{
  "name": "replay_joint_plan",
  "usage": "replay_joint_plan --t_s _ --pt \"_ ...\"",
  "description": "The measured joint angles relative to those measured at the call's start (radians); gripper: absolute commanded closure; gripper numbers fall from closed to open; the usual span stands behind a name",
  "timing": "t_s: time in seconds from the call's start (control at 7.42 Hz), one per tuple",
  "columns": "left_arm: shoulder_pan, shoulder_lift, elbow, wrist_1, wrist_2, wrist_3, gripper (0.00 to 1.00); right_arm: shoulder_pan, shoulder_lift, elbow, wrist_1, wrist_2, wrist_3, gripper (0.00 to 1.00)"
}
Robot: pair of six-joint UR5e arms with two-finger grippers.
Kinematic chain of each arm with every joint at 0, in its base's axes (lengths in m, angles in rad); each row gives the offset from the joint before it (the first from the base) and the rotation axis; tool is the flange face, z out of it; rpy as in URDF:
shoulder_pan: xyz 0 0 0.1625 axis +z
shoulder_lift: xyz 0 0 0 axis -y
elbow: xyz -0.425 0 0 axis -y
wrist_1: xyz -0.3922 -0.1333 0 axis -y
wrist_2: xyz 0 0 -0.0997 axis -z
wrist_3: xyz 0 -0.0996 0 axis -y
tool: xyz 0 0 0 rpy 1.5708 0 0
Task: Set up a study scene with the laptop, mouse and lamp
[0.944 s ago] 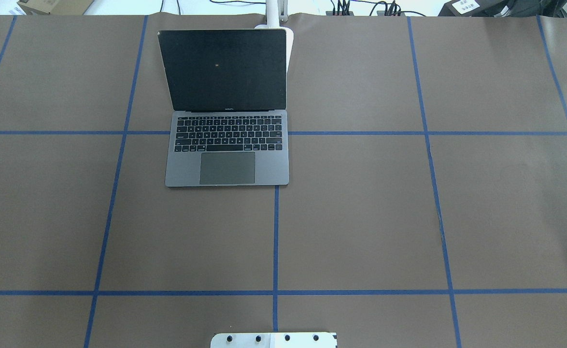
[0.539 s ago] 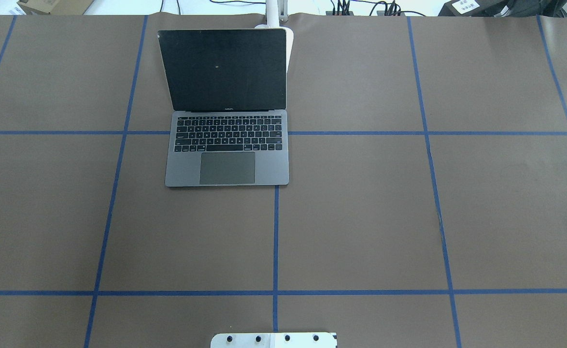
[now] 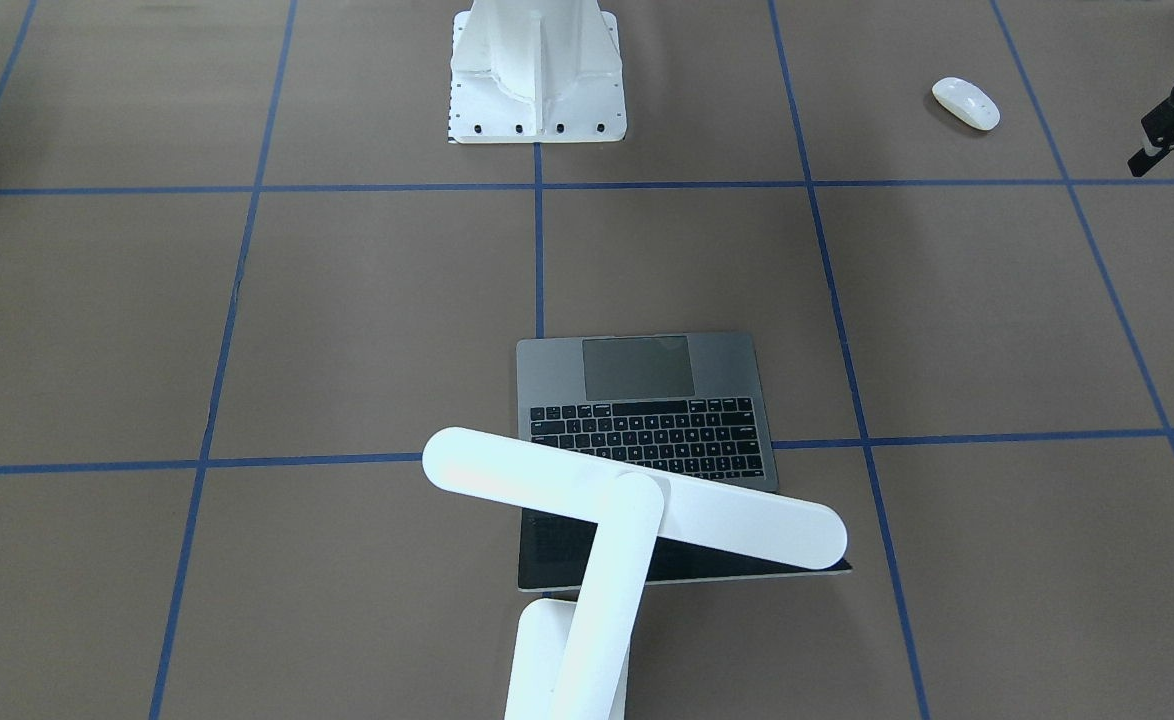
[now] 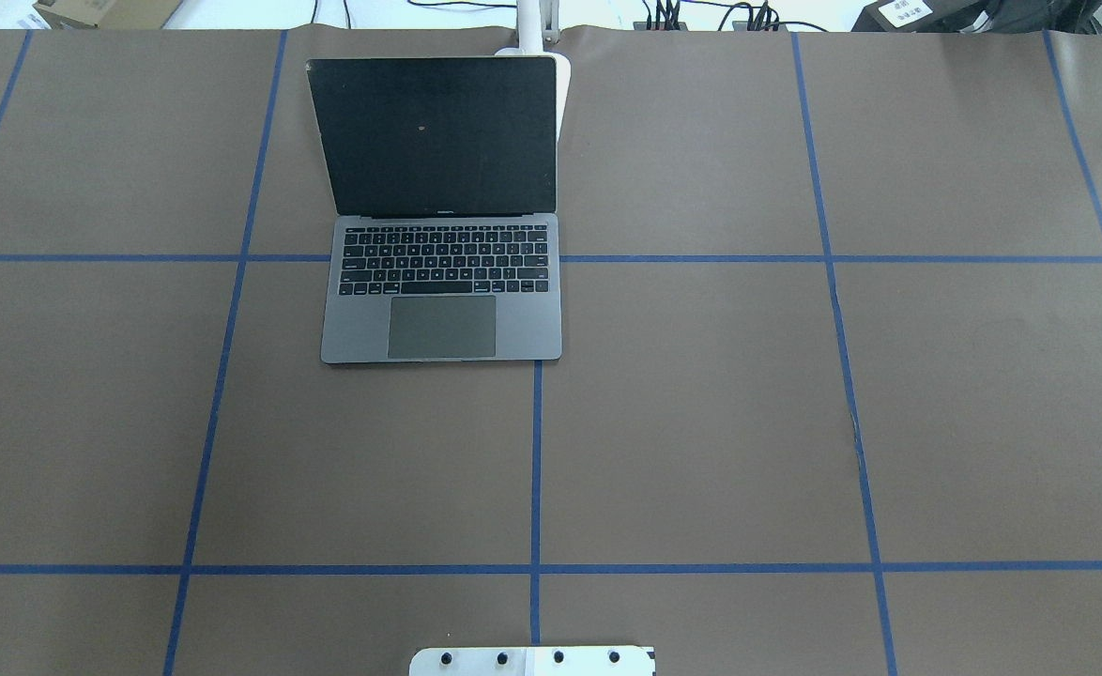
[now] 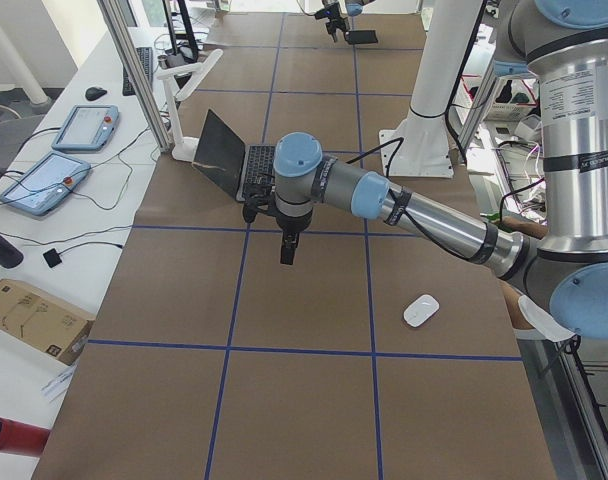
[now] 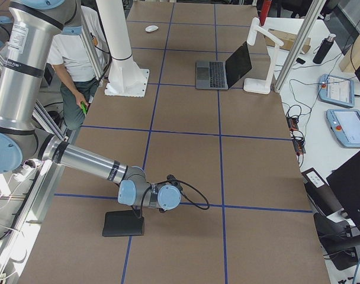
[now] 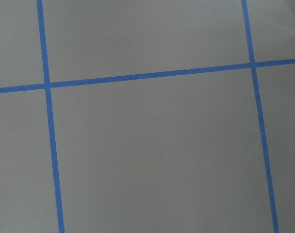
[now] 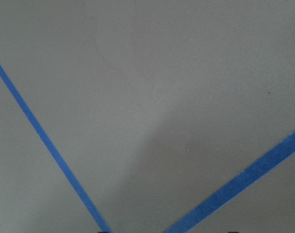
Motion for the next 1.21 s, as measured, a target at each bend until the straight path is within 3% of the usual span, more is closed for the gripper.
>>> replay_joint_plan --t_s 0.67,1.21 --pt "-0.013 0.014 -0.036 -0.007 0.001 -0.001 0.01 -0.121 -0.050 0.020 -0.026 0.018 -0.105 0.14" --pt "-0.013 0.019 -0.030 -0.007 0.001 -0.009 0.00 -0.117 -0.060 0.249 -0.388 0.011 -0.189 0.14"
